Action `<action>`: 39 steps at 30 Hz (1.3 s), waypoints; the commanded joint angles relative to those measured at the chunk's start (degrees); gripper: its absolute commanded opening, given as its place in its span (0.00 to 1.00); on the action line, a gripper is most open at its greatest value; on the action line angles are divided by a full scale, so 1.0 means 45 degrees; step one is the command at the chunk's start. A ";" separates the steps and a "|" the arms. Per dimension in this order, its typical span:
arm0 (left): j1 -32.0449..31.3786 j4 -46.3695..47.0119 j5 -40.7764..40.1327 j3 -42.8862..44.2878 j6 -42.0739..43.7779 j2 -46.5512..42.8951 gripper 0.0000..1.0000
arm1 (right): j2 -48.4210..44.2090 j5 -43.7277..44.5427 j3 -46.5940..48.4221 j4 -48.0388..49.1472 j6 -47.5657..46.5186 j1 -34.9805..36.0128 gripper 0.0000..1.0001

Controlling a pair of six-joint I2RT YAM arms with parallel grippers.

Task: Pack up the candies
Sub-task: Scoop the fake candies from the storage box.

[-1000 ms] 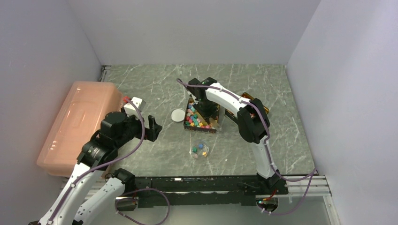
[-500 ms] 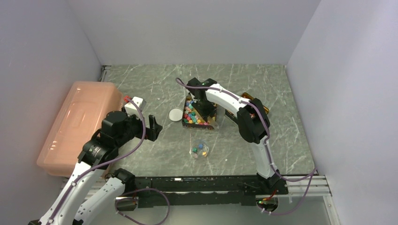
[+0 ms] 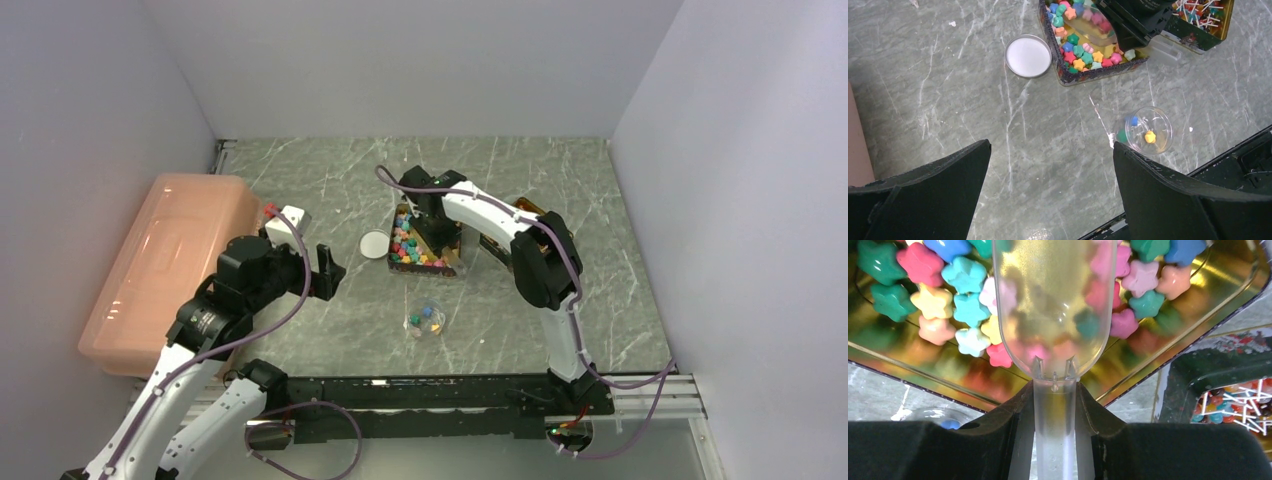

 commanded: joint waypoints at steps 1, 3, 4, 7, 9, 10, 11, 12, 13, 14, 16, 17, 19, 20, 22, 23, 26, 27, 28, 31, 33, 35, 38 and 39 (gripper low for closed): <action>0.0071 0.0289 -0.0037 0.0011 0.0119 0.0060 1.00 | 0.0415 0.0245 0.1381 -0.0040 -0.0366 0.0019 0.00; 0.0089 0.0308 -0.0037 0.0011 0.0125 0.0057 0.99 | 0.0616 0.0303 0.1836 -0.0207 -0.0423 0.0020 0.00; 0.0104 0.0326 -0.0023 0.0011 0.0118 0.0045 0.99 | 0.0716 0.0183 0.2050 -0.0256 -0.0487 0.0022 0.00; 0.0163 0.0367 0.0038 -0.0008 0.0129 0.0071 0.99 | 0.1093 -0.0185 0.2566 -0.0411 -0.0642 0.0021 0.00; 0.0201 0.0330 0.0069 0.0009 0.0136 0.0111 0.99 | 0.1411 0.0150 0.2715 -0.0382 -0.0578 -0.0018 0.00; 0.0206 0.0329 0.0079 0.0011 0.0149 0.0125 0.99 | 0.1587 -0.0007 0.2912 -0.0559 -0.0592 -0.0014 0.00; 0.0206 0.0328 0.0094 0.0019 0.0136 0.0136 0.99 | 0.1716 -0.0246 0.3017 -0.0536 -0.0596 -0.0002 0.00; 0.0223 0.0328 0.0099 0.0017 0.0139 0.0133 0.99 | 0.1761 -0.0386 0.3009 -0.0402 -0.0599 0.0015 0.00; 0.0225 0.0345 0.0099 0.0012 0.0149 0.0132 0.99 | 0.1755 -0.0460 0.2932 -0.0202 -0.0587 0.0019 0.00; 0.0226 0.0348 0.0102 0.0011 0.0146 0.0135 0.99 | 0.1737 -0.0493 0.2829 -0.0028 -0.0566 0.0025 0.00; 0.0245 0.0345 0.0104 0.0011 0.0157 0.0145 0.99 | 0.1650 -0.0405 0.2673 0.0158 -0.0507 0.0030 0.00; 0.0245 0.0348 0.0100 0.0011 0.0164 0.0151 0.99 | 0.1553 -0.0352 0.2588 0.0242 -0.0485 0.0021 0.00; 0.0245 0.0330 0.0099 0.0010 0.0155 0.0165 0.99 | 0.1175 -0.0284 0.2069 0.0620 -0.0487 0.0030 0.00; 0.0265 0.0329 0.0126 0.0011 0.0168 0.0168 0.99 | 0.0947 -0.0335 0.1760 0.0961 -0.0512 0.0038 0.00; 0.0279 0.0376 0.0187 0.0011 0.0154 0.0192 0.99 | 0.0732 -0.0348 0.1578 0.1396 -0.0511 0.0025 0.00; 0.0298 0.0386 0.0210 0.0011 0.0151 0.0191 0.99 | 0.0789 -0.0360 0.1774 0.1358 -0.0532 0.0037 0.00; 0.0343 0.0370 0.0252 0.0013 0.0134 0.0220 0.99 | 0.1151 -0.0451 0.2528 0.1075 -0.0596 0.0039 0.00; 0.0343 0.0368 0.0255 0.0012 0.0158 0.0216 0.99 | 0.1242 -0.0468 0.2737 0.1103 -0.0592 0.0039 0.00; 0.0343 0.0367 0.0258 0.0011 0.0144 0.0226 0.99 | 0.1324 -0.0546 0.2925 0.1104 -0.0606 0.0039 0.00; 0.0362 0.0353 0.0220 0.0011 0.0153 0.0247 0.99 | 0.1369 -0.0465 0.3054 0.1085 -0.0597 0.0039 0.00; 0.0365 0.0348 0.0222 0.0026 0.0160 0.0256 0.99 | 0.1015 -0.0528 0.2432 0.1516 -0.0607 0.0052 0.00; 0.0363 0.0367 0.0234 0.0007 0.0158 0.0249 0.99 | 0.0394 -0.0643 0.1627 0.2016 -0.0633 0.0073 0.00; 0.0381 0.0392 0.0308 0.0011 0.0165 0.0271 0.99 | -0.0300 -0.0488 0.0618 0.2369 -0.0579 0.0150 0.00; 0.0397 0.0405 0.0338 0.0011 0.0155 0.0293 0.99 | -0.0541 -0.0453 0.0355 0.2471 -0.0585 0.0183 0.00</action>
